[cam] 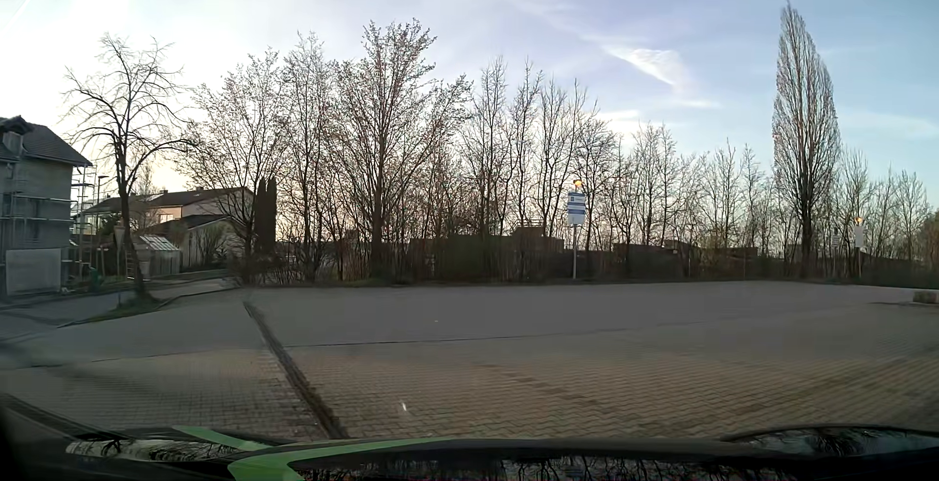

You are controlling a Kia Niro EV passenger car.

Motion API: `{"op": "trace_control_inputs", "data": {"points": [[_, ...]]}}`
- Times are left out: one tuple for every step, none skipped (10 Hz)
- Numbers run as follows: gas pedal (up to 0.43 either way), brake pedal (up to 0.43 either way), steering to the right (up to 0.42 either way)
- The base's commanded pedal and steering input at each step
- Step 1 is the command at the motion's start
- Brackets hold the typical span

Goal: Follow the waypoints while adhering to traffic rules and regulations

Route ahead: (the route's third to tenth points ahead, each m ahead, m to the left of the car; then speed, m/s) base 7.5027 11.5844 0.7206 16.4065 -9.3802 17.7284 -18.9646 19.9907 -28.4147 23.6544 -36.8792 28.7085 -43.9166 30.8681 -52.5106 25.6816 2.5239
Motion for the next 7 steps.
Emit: {"op": "trace_control_inputs", "data": {"points": [[0.028, 0.000, -0.056], [0.028, 0.000, -0.069], [0.028, 0.000, -0.087], [0.028, 0.000, -0.104], [0.028, 0.000, -0.119], [0.028, 0.000, -0.131], [0.028, 0.000, -0.143]]}}
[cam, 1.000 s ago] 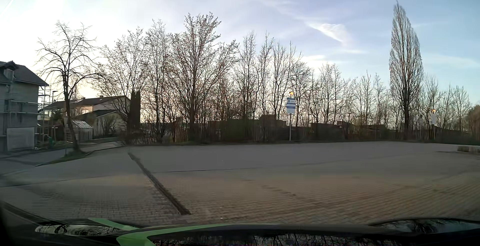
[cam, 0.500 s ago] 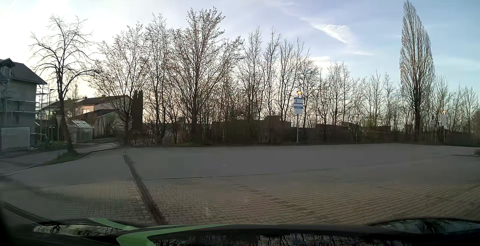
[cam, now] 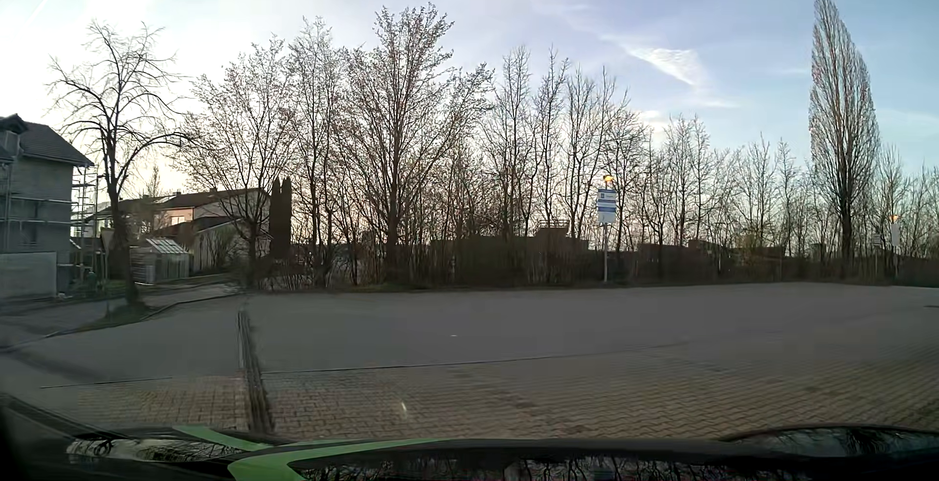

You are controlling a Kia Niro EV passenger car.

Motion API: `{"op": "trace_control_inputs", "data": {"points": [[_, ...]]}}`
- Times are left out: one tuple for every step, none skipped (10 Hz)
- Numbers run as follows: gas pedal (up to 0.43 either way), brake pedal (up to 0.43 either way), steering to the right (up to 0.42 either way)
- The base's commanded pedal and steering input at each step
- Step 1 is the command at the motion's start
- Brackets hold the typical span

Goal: Follow the waypoints while adhering to traffic rules and regulations

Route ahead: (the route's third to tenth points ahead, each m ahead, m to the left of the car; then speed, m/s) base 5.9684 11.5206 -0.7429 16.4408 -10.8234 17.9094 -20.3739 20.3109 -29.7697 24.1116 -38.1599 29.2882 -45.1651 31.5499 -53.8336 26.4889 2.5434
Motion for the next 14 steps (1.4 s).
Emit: {"op": "trace_control_inputs", "data": {"points": [[0.028, 0.000, -0.160], [0.028, 0.000, -0.181], [0.028, 0.000, -0.202], [0.028, 0.000, -0.231], [0.028, 0.000, -0.255], [0.028, 0.000, -0.287], [0.028, 0.000, -0.319], [0.028, 0.000, -0.354], [0.028, 0.000, -0.397], [0.028, 0.000, -0.436], [0.028, 0.000, -0.487], [0.028, 0.000, -0.523], [0.020, 0.000, -0.547], [0.008, 0.000, -0.589]]}}
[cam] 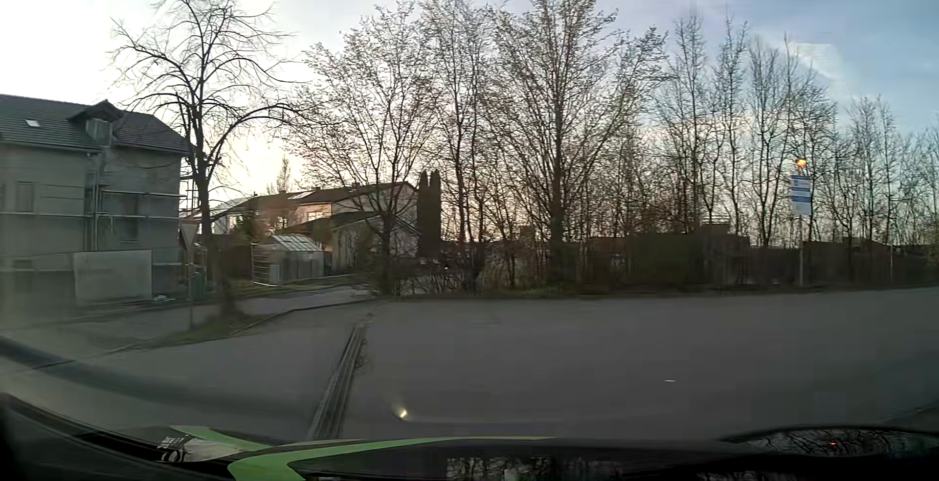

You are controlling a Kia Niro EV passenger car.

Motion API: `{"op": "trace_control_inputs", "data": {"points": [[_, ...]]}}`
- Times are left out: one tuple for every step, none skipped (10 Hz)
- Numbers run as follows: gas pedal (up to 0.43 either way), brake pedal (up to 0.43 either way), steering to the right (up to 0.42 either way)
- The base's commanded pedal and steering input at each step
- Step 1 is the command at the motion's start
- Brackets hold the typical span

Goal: Follow the waypoints while adhering to traffic rules and regulations

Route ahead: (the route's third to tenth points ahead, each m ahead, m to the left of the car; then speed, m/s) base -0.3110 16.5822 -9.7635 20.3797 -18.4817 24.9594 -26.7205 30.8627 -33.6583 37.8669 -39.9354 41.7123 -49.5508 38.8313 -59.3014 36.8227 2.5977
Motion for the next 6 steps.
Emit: {"op": "trace_control_inputs", "data": {"points": [[0.000, 0.000, -0.629], [0.000, 0.000, -0.665], [0.000, 0.000, -0.679], [0.000, 0.000, -0.686], [0.000, 0.000, -0.695], [0.000, 0.000, -0.705]]}}
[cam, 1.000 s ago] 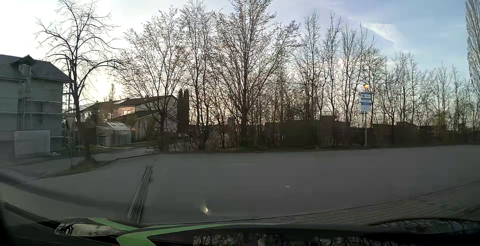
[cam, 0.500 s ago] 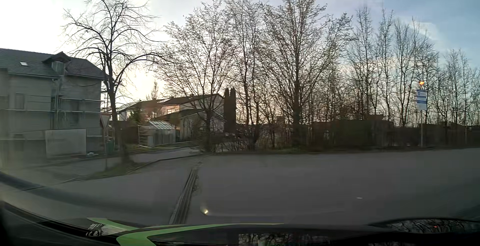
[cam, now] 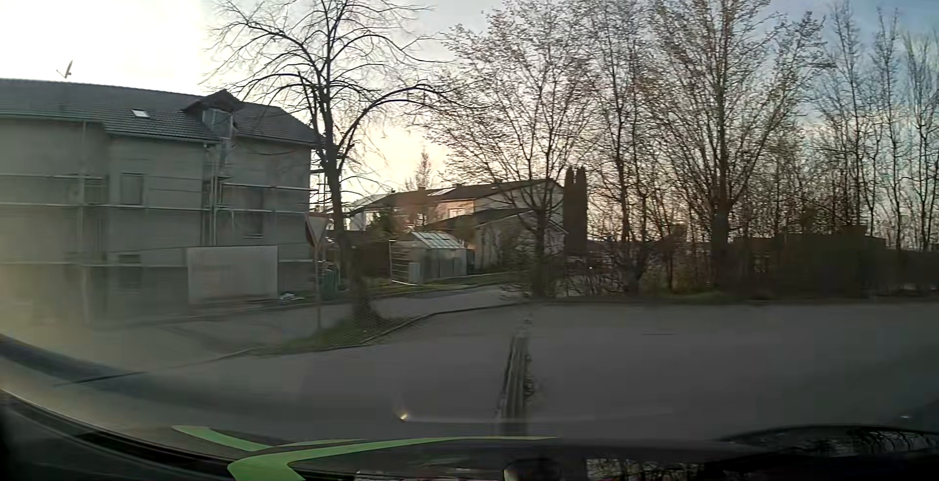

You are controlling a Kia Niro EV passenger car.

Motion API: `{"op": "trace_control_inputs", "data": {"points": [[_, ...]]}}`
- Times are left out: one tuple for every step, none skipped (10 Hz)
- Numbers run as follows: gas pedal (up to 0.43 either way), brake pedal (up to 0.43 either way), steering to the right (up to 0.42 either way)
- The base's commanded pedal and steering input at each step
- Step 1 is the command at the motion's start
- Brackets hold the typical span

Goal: Follow the waypoints while adhering to traffic rules and regulations

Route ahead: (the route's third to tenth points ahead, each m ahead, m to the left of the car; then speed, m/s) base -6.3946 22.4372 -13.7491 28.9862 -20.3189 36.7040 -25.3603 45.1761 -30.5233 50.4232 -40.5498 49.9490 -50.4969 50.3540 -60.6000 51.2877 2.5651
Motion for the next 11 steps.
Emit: {"op": "trace_control_inputs", "data": {"points": [[0.000, 0.000, -0.711], [0.000, 0.000, -0.711], [0.000, 0.012, -0.711], [0.000, 0.110, -0.712], [0.000, 0.152, -0.716], [0.000, 0.201, -0.719], [0.000, 0.213, -0.719], [0.000, 0.213, -0.717], [0.000, 0.232, -0.717], [0.000, 0.238, -0.714], [0.000, 0.244, -0.706]]}}
